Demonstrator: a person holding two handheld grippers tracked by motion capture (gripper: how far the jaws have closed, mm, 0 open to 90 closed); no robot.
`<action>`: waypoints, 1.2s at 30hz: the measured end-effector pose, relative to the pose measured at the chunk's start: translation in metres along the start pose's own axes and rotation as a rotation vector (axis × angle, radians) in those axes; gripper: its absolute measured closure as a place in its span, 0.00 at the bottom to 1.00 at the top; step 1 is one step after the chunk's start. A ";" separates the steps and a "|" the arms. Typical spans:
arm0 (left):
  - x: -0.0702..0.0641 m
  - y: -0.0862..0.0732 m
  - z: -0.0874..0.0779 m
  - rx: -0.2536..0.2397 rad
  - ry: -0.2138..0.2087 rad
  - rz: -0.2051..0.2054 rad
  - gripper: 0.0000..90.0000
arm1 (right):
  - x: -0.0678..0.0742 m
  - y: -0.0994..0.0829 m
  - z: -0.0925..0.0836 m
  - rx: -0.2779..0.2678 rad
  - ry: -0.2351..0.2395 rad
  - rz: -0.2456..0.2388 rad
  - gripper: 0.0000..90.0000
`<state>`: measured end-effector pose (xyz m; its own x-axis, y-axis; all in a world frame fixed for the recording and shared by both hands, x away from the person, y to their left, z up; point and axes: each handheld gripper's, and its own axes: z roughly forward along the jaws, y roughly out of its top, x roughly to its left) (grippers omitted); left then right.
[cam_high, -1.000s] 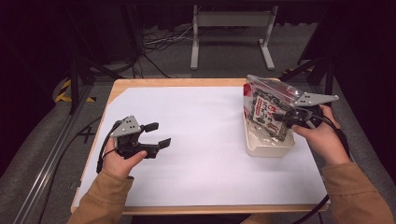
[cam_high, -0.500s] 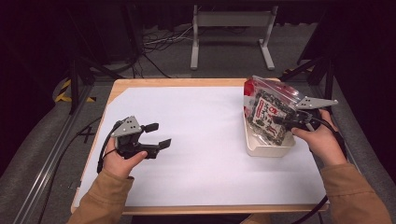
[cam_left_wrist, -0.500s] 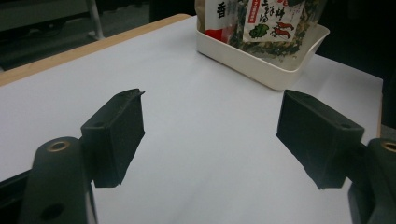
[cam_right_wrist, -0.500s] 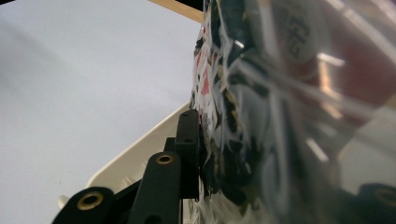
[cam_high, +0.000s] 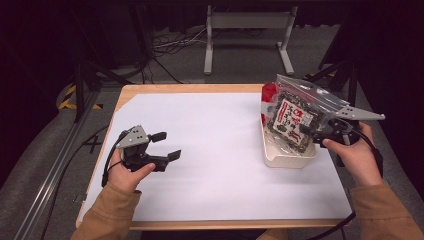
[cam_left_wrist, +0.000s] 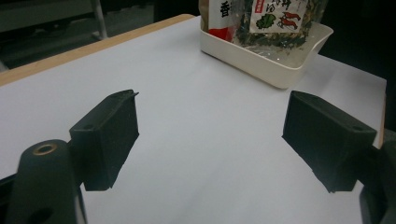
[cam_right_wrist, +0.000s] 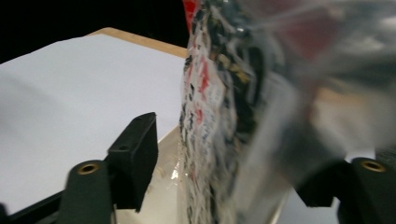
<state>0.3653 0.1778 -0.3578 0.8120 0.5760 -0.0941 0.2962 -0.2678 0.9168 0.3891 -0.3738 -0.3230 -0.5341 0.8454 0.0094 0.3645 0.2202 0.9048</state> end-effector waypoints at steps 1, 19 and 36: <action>0.000 -0.001 -0.002 0.001 0.004 0.002 0.20 | 0.000 -0.002 -0.002 -0.003 -0.007 0.006 0.32; 0.006 -0.041 -0.030 0.006 0.032 0.016 0.17 | 0.014 -0.055 -0.032 -0.020 -0.014 -0.047 0.26; 0.014 -0.075 -0.045 -0.025 0.098 -0.015 0.12 | 0.026 -0.089 -0.023 -0.067 -0.005 -0.023 0.24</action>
<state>0.3320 0.2409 -0.4104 0.7538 0.6532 -0.0709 0.2949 -0.2399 0.9249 0.3247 -0.3826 -0.3933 -0.5381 0.8428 -0.0137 0.3000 0.2066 0.9313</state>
